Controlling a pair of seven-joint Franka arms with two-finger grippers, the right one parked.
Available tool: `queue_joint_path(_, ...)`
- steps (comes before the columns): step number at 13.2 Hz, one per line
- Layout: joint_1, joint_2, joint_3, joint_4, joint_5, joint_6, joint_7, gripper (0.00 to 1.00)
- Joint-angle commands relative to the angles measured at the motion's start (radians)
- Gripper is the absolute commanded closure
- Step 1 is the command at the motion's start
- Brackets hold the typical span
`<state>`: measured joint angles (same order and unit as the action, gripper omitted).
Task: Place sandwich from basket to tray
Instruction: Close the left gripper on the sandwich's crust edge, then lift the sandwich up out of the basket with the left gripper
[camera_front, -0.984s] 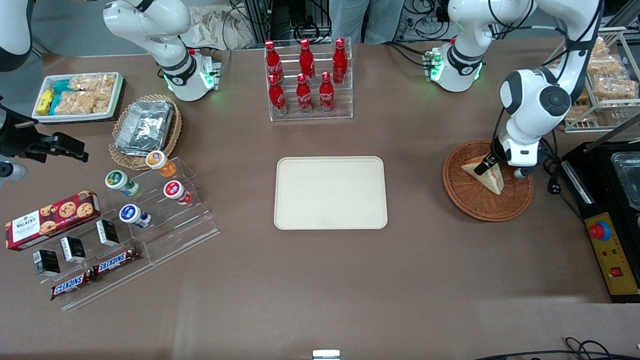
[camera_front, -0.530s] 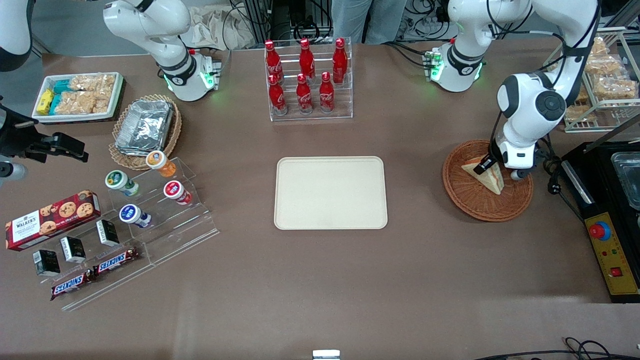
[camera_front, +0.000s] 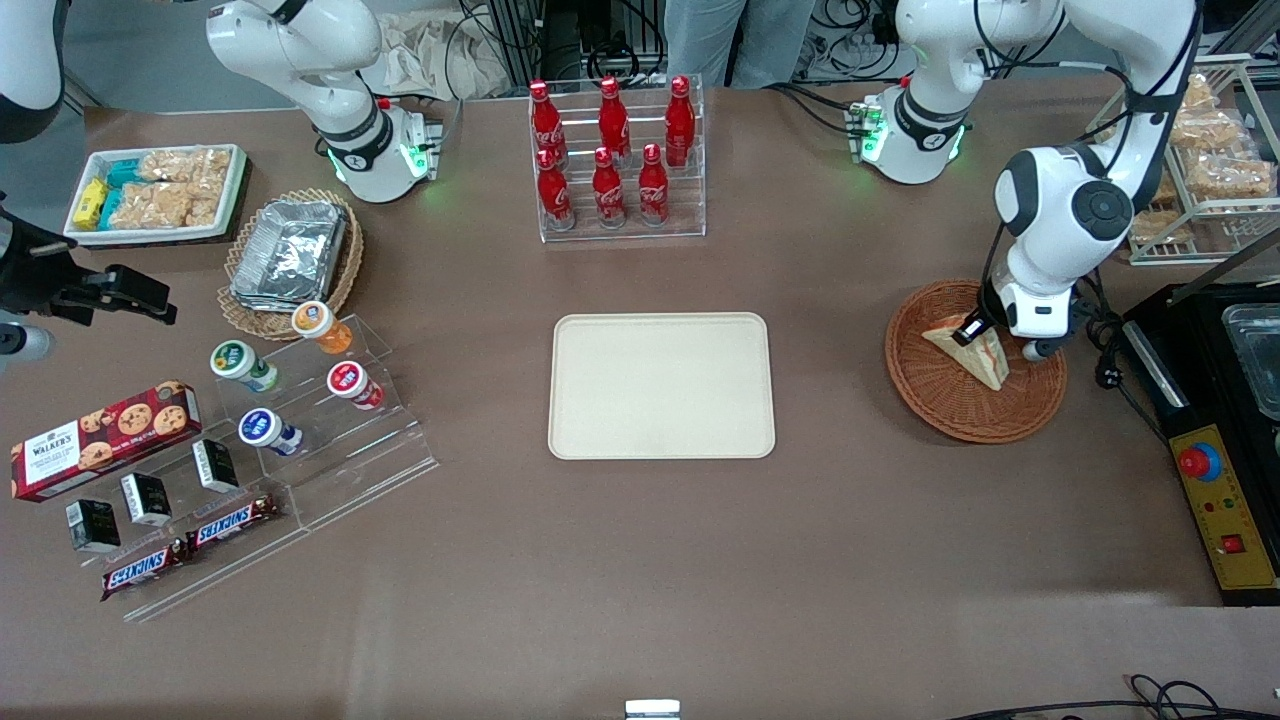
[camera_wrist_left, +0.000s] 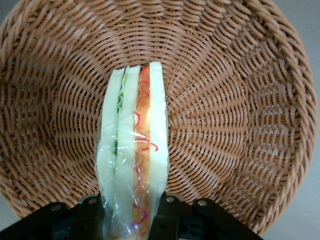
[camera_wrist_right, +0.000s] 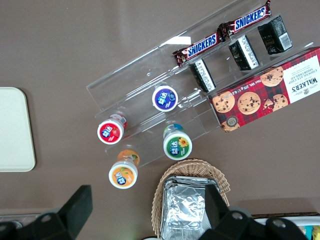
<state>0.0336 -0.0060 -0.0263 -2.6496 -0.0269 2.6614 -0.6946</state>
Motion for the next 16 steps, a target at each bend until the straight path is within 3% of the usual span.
queue_joint_path(1,-0.003,-0.073,-0.004,0.002,0.019,-0.033,-0.016,1.00)
queue_joint_path(6,-0.003,-0.207,-0.050,0.092,0.021,-0.322,0.032,1.00)
queue_joint_path(12,-0.003,-0.200,-0.158,0.317,0.019,-0.589,0.043,1.00)
queue_joint_path(16,-0.003,-0.183,-0.253,0.402,-0.002,-0.643,0.092,1.00)
